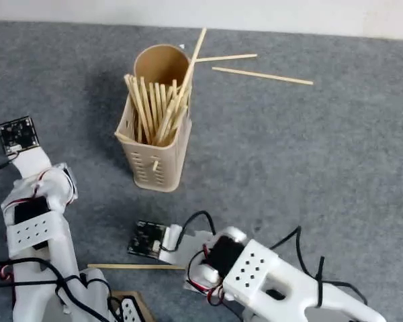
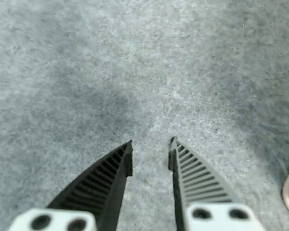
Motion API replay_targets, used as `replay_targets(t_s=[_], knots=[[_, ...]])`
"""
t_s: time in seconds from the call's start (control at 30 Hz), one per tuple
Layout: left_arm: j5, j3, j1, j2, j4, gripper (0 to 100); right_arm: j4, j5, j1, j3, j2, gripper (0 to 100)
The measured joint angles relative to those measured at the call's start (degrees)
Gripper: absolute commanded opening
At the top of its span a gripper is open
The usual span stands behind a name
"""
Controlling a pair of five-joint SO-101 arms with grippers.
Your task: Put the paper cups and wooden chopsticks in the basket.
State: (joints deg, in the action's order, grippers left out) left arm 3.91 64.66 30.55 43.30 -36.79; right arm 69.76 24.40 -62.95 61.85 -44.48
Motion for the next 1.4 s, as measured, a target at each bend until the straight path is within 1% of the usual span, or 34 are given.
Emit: replay_targets(t_s=[0.17,0.37,0.5,0.53,0.67,0.73,0.83,0.93,1.07,1.13,1.23,1.3,1.4], knots=[[0.0,0.0,-0.09,0.0,0.0,15,-3.08,0.0,-1.85,3.96,0.0,14.6],[0.0,0.0,-0.09,0.0,0.0,15,-7.82,0.0,-2.02,7.91,-0.18,13.2],[0.0,0.0,-0.09,0.0,0.0,15,-8.26,0.0,-2.11,9.32,-0.18,1.0],[0.0,0.0,-0.09,0.0,0.0,15,-8.35,0.0,-2.11,9.67,-0.26,0.2],[0.0,0.0,-0.09,0.0,-0.26,15,-10.73,0.0,-1.93,11.6,-0.26,6.1],[0.0,0.0,-0.09,0.0,-0.62,15,-12.84,0.0,-0.53,13.01,-0.26,7.0],[0.0,0.0,-0.09,0.0,-0.62,15,-14.42,0.0,1.76,14.33,-0.26,0.0],[0.0,0.0,-0.09,0.0,-0.62,15,-14.42,0.0,4.66,14.51,-0.79,0.5],[0.0,0.0,-0.09,0.0,-0.62,15,-10.2,0.0,11.78,14.24,-1.05,0.5],[0.0,0.0,-0.09,0.0,-0.62,15,-8.0,0.44,15.3,11.43,-1.05,0.5],[0.0,0.0,-0.09,0.0,-0.62,15,-2.11,3.34,21.01,6.24,-1.14,0.5],[0.0,0.0,-0.09,0.0,-0.62,15,-0.7,5.27,24.26,3.43,-1.14,0.5],[0.0,0.0,-0.09,0.0,-0.62,15,0.09,8.35,24.7,2.29,-1.05,1.5]])
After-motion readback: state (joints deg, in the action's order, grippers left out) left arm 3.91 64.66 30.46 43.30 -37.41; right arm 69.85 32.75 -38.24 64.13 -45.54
